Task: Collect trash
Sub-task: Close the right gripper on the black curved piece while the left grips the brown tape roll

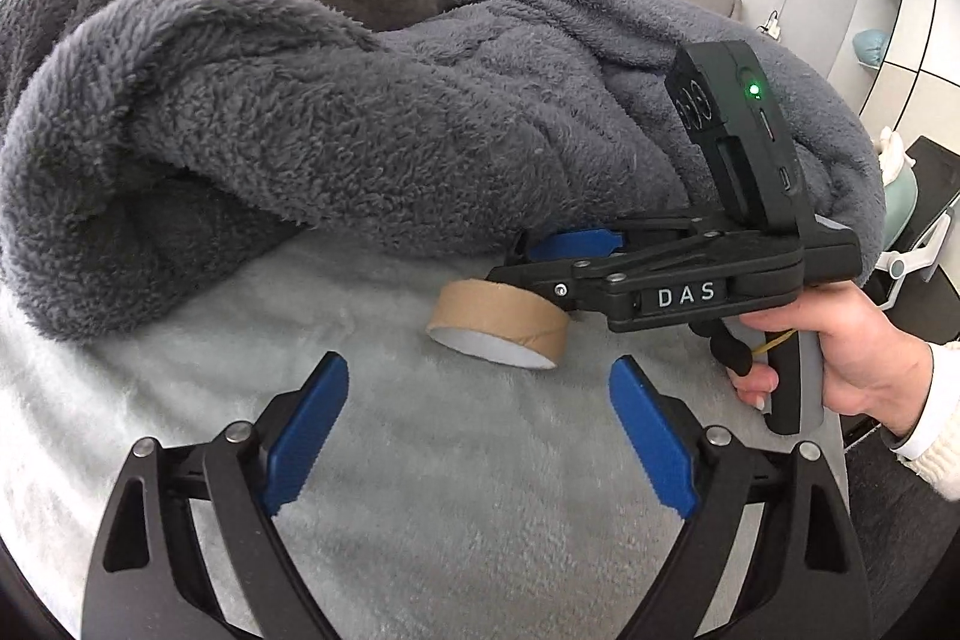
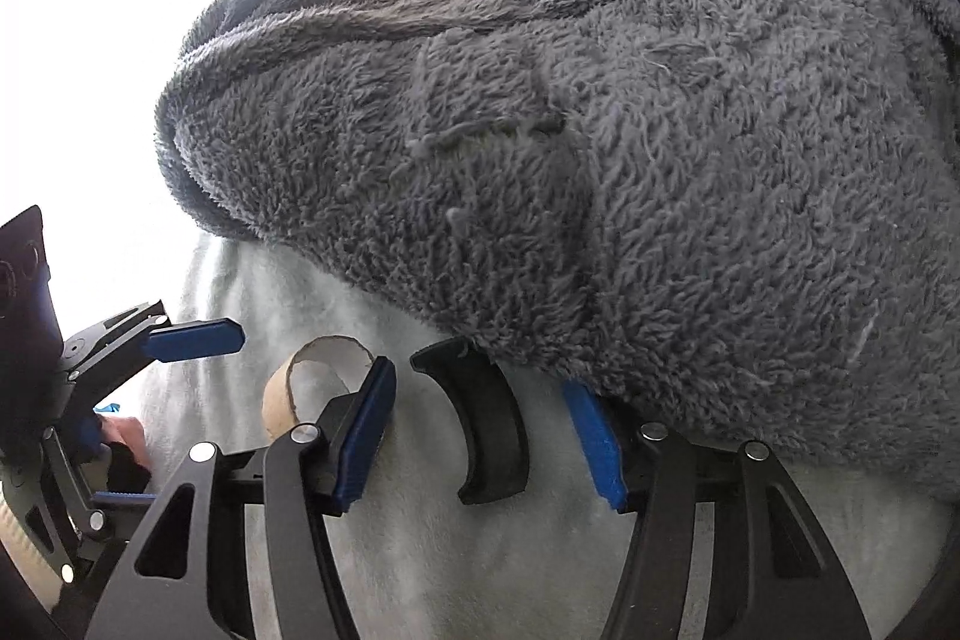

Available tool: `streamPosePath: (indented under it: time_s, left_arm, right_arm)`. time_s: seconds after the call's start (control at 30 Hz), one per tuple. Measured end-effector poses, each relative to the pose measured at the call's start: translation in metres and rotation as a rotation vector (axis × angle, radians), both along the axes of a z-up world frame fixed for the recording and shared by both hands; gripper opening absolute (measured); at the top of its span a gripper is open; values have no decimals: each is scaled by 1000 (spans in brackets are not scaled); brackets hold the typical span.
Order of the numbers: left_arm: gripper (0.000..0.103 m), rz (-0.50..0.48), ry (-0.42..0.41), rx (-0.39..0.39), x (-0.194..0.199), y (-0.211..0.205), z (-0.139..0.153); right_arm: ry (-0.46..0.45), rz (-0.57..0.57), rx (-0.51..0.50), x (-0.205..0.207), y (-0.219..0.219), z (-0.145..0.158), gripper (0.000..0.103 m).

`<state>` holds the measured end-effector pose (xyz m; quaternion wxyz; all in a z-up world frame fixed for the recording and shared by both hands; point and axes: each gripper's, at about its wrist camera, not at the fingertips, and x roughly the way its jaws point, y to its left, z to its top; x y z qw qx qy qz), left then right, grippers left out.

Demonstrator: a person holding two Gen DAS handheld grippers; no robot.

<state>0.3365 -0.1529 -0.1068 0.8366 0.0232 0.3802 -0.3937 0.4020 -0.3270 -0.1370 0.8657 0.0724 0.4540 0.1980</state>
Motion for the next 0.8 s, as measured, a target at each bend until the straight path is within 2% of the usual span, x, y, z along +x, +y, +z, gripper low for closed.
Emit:
streamPosePath:
  time_s: [0.07,0.17,0.3,0.43,0.6,0.8]
  left_arm:
    - [88,-9,-1,8,1,-5,-1]
    - [86,-25,1,22,1,-11,-3]
    - [85,-31,-6,26,1,-15,-3]
    - [82,-27,-10,28,4,-22,-3]
    - [76,-24,-15,59,5,-30,-7]
    - [71,-11,-24,112,5,-39,-11]
  right_arm:
    - [1,2,-17,-1,-3,-3,58]
    - [-5,5,-61,-3,-1,-4,49]
    - [-4,-7,-61,-2,-5,-6,29]
    - [-7,24,-64,-3,-11,-4,21]
    - [-19,40,-61,-15,-10,2,21]
    - [-25,23,-48,-23,-40,15,9]
